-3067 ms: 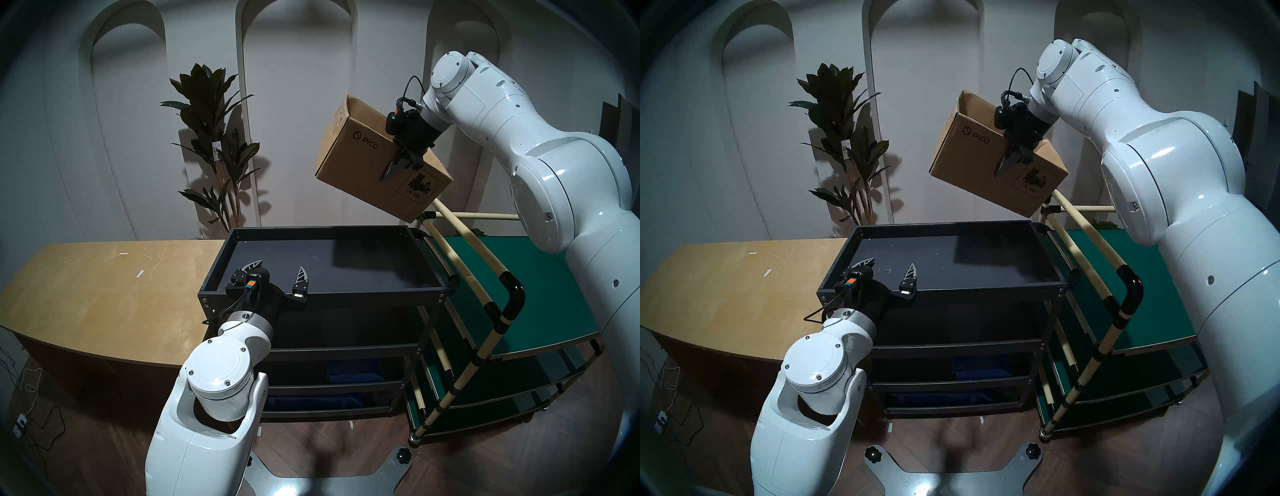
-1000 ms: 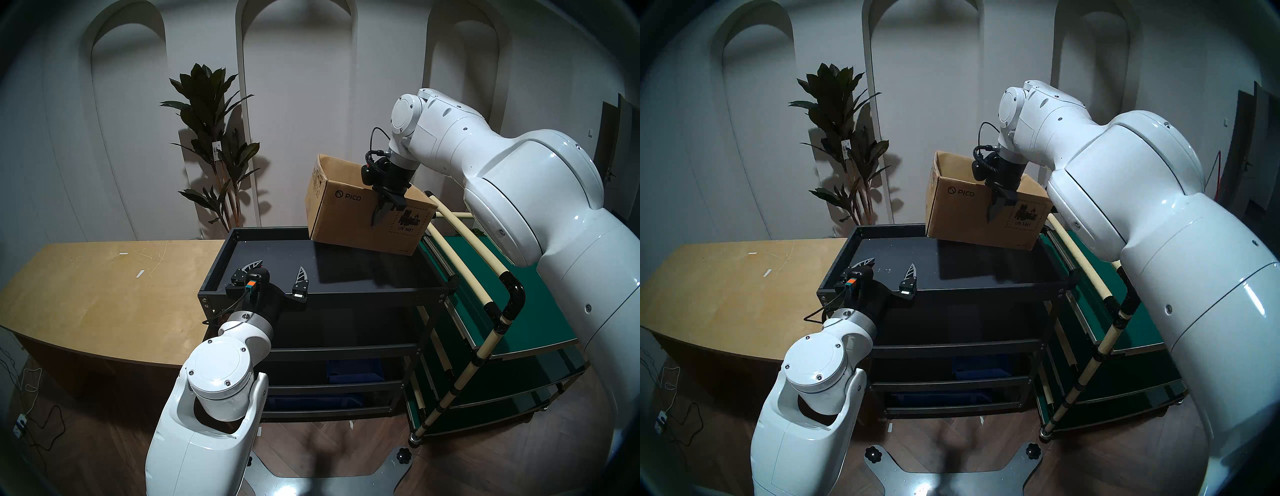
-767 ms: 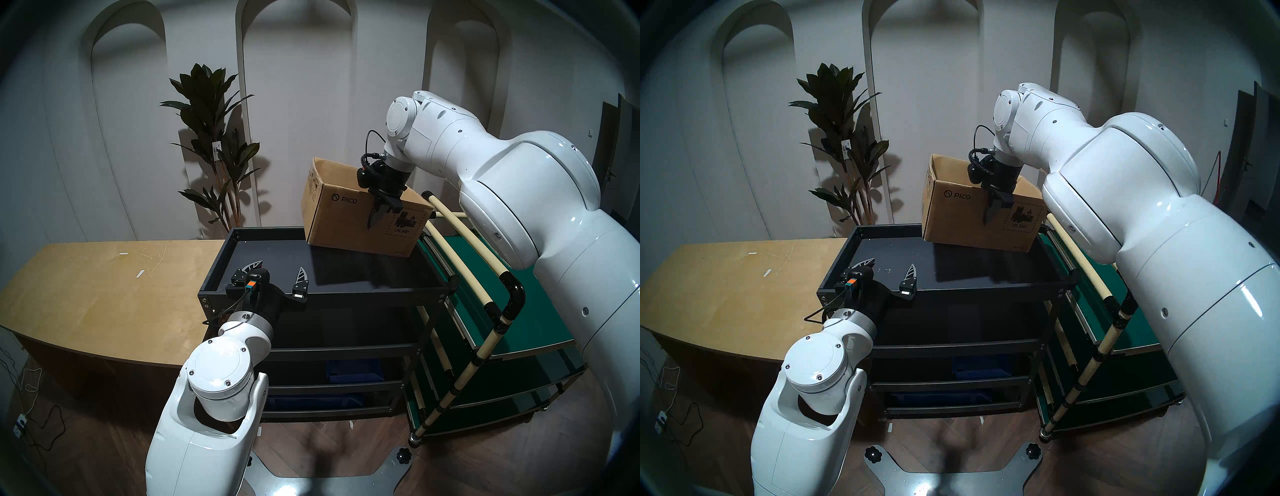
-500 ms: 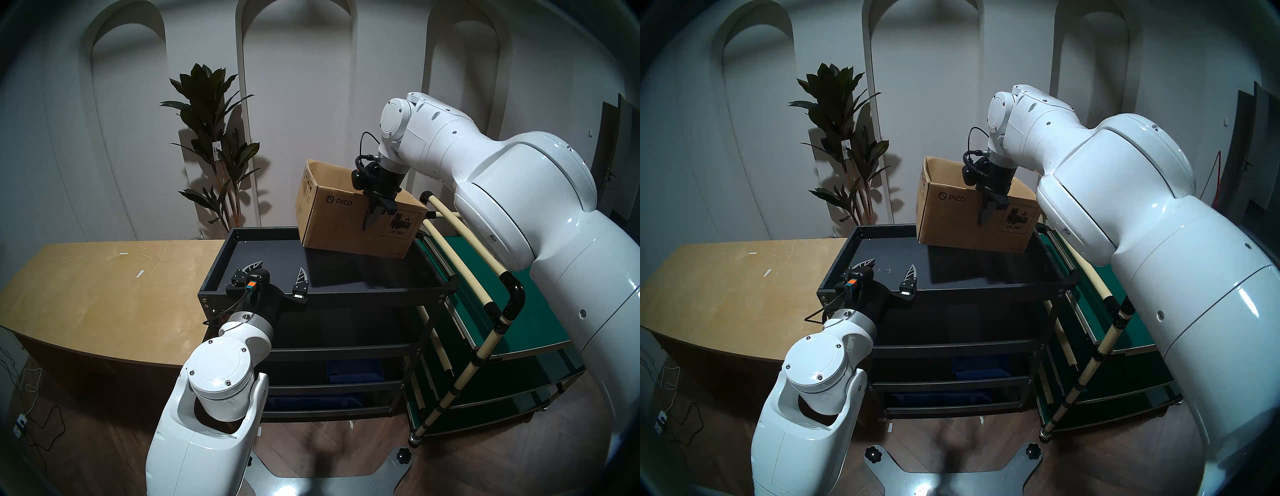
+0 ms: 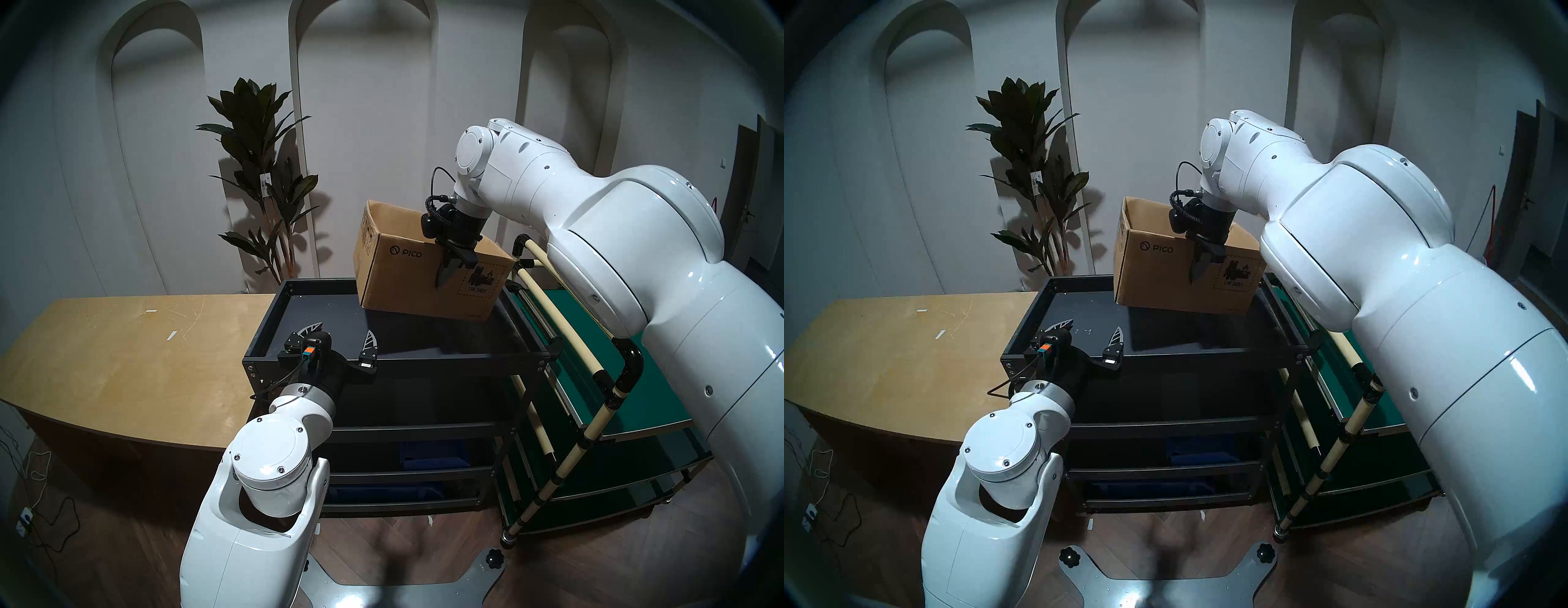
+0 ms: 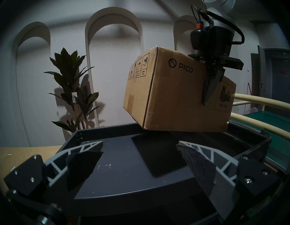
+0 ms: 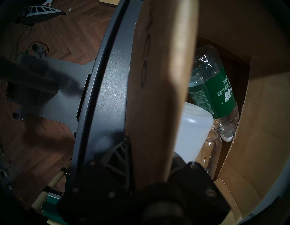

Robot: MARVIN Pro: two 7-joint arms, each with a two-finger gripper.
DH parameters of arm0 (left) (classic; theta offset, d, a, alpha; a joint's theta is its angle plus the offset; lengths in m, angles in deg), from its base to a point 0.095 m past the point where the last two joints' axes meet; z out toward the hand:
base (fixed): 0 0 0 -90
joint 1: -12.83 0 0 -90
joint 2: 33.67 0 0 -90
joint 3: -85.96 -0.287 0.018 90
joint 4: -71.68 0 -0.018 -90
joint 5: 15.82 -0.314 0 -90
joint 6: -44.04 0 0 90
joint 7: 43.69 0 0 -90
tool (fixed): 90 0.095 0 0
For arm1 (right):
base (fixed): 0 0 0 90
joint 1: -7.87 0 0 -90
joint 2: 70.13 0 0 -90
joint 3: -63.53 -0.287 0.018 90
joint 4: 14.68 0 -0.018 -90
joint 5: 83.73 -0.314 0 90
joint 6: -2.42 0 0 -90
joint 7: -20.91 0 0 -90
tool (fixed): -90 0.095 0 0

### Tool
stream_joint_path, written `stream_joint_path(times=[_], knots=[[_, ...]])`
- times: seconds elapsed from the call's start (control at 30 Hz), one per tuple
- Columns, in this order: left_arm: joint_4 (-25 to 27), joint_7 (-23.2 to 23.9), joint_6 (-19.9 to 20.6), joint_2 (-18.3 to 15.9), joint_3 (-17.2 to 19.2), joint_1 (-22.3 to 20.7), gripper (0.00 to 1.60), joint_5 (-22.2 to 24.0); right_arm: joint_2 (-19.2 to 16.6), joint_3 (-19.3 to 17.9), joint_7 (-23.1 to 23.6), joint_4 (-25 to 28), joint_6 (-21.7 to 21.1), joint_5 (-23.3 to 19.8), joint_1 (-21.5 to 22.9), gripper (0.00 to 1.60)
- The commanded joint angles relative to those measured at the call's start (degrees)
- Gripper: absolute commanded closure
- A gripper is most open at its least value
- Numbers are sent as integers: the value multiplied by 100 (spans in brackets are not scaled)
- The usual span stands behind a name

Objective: Put the storage box onto the shelf

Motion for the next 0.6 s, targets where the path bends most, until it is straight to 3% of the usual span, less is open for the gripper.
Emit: stream_joint_path(times=[0.0,0.57], knots=[[69,-1,-22,9,4,-48,0,0,52,-20,-4,93,-47,-41,108,160],[10,-2,-24,11,4,-53,0,-3,216,-48,-4,93,-187,-61,-59,160]])
